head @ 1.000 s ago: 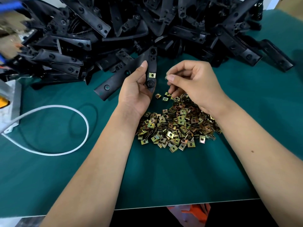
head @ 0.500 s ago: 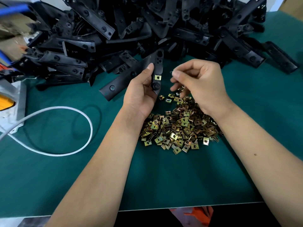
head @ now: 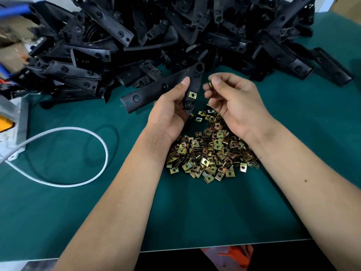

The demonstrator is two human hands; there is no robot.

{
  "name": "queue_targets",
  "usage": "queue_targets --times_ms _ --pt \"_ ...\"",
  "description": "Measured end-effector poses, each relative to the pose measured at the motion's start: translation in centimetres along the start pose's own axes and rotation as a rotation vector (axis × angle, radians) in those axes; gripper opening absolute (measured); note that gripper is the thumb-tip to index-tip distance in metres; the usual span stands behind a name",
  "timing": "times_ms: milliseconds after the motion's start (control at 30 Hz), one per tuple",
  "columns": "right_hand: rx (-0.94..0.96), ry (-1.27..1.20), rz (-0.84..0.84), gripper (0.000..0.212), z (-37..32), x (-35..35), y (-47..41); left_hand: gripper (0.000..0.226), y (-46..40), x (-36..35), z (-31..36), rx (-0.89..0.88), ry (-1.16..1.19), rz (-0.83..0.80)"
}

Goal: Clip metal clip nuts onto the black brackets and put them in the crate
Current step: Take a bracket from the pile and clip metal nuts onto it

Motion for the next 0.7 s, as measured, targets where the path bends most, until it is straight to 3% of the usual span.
queue_targets --times_ms 133,700 --pt "0.000 0.059 0.023 0.023 0.01 0.07 -0.14 0.015 -0.26 0.18 -0.04 -0.007 0.007 0.012" --pt "0.070 0.166 0.084 0.032 -0.88 0.29 0.01 0.008 -0.39 0.19 -0.20 0.018 -0.021 0.007"
Point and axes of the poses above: each hand's wrist, its own y-axis away from the middle knuckle, its own x-axis out of the back of the hand, z = x × y, the point moved 5 cm from there along -y, towards the middle knuckle, and after that the axes turned 6 degrees about -z, right-handed, at the moved point
